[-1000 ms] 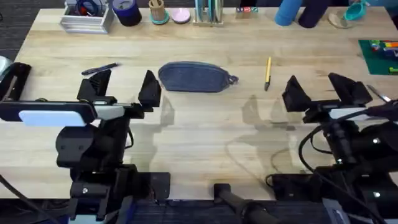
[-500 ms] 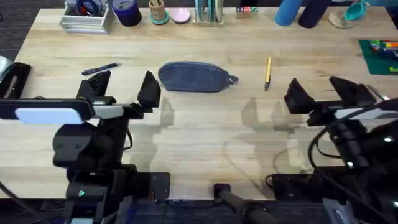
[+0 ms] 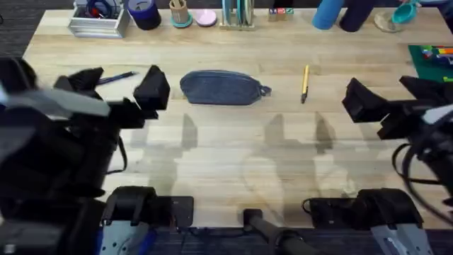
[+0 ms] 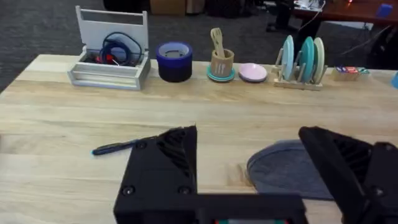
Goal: Unzip the bag, pick up the pens from the table one at a time and place them inside, then zip the bag closed.
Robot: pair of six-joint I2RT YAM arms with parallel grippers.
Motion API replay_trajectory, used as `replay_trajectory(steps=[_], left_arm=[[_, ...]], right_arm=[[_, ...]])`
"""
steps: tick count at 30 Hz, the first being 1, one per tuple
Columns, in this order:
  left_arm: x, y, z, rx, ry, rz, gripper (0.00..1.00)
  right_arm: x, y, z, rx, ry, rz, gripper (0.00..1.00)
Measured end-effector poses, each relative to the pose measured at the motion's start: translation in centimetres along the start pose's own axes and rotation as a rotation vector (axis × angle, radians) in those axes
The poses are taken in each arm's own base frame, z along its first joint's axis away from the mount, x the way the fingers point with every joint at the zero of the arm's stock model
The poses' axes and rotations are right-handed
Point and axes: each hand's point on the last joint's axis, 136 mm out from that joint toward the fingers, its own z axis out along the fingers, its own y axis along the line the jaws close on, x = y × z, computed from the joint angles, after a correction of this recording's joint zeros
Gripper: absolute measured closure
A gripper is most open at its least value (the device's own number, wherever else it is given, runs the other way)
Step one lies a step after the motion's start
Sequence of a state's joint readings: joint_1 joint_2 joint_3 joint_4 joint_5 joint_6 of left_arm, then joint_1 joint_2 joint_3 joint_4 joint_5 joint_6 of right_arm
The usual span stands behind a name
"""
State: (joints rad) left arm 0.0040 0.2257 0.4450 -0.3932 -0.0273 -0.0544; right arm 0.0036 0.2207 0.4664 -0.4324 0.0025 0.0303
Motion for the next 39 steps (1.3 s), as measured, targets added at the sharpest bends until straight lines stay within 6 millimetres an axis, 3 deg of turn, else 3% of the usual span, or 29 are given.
replay_trajectory(steps=[6,22,33,39], left_arm=[[-2.3,-0.1,0.3,-0.005,0.098,-0.001,0.007],[-3.8,-0.9,3.2,0.007,0.453,-0.001,0.007],[-1.2,-1.9,6.2,0.056,0.685,-0.021,0.007],[0.3,-2.1,7.2,0.066,0.746,-0.028,0.008]], right_arm=[[-1.5,0.0,0.2,0.004,0.138,0.004,0.005],[-3.5,0.1,1.5,0.017,0.561,0.017,0.005],[-2.6,0.9,5.4,-0.03,0.773,0.045,0.005],[-1.9,1.1,6.1,-0.045,0.808,0.054,0.006]])
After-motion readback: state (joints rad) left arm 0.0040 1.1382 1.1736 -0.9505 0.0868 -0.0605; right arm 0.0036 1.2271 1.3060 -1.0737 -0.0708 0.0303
